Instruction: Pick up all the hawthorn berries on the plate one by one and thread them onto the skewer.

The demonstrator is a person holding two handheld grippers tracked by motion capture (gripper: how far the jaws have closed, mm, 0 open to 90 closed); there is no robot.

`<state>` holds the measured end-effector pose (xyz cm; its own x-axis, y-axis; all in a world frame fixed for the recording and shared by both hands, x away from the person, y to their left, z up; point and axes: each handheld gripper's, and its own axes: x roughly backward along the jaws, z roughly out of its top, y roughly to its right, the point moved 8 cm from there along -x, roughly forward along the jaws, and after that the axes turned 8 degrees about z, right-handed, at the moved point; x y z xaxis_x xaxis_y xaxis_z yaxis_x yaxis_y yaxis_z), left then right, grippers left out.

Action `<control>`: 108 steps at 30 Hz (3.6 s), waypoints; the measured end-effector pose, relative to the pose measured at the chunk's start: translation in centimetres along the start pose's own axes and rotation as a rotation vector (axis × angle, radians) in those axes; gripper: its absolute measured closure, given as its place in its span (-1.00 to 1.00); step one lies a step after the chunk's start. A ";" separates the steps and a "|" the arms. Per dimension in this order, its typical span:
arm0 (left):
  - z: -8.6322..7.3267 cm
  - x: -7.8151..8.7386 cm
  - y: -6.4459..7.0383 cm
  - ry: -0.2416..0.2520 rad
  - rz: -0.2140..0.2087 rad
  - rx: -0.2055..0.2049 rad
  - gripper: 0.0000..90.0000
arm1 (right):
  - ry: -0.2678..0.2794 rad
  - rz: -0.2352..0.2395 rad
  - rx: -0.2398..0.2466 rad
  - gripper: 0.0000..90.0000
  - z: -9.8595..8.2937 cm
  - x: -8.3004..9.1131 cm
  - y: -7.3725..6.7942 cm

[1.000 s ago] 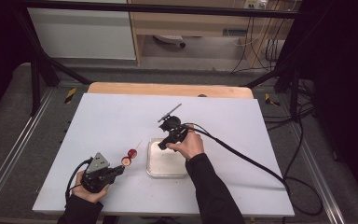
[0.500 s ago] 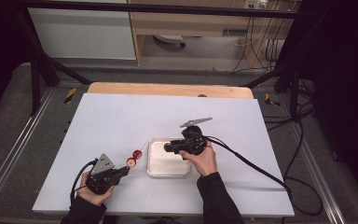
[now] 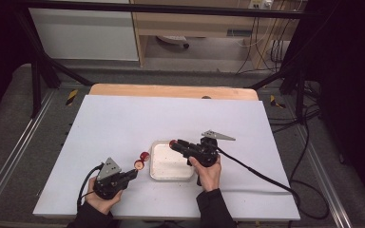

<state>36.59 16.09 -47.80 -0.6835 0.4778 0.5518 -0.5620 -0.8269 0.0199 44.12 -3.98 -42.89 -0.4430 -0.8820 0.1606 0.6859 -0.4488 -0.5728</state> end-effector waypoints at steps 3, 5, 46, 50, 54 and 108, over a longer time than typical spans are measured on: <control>0.2 0.0 0.3 0.015 -0.001 0.005 0.96 | 0.054 -0.002 -0.010 0.39 0.1 0.0 0.1; 0.3 -0.1 0.5 0.021 -0.003 0.010 0.96 | 0.092 -0.003 -0.010 0.39 0.2 -0.1 0.2; 3.3 -1.5 4.4 0.104 -0.046 0.058 0.96 | 0.380 0.090 -0.126 0.40 3.1 -0.1 0.0; 3.6 -2.0 4.8 0.104 -0.051 0.059 0.96 | 0.388 0.094 -0.126 0.40 3.2 -0.1 -0.1; 3.8 -2.2 5.1 0.103 -0.056 0.062 0.96 | 0.394 0.096 -0.123 0.40 3.2 -0.1 -0.1; 4.0 -2.9 3.6 0.098 -0.046 0.082 0.96 | 0.135 0.018 0.048 -0.09 1.3 0.9 -0.7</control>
<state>38.40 10.51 -45.98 -0.7022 0.5393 0.4648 -0.5567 -0.8229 0.1138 43.96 -4.69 -41.29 -0.5019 -0.8640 0.0395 0.7199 -0.4426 -0.5347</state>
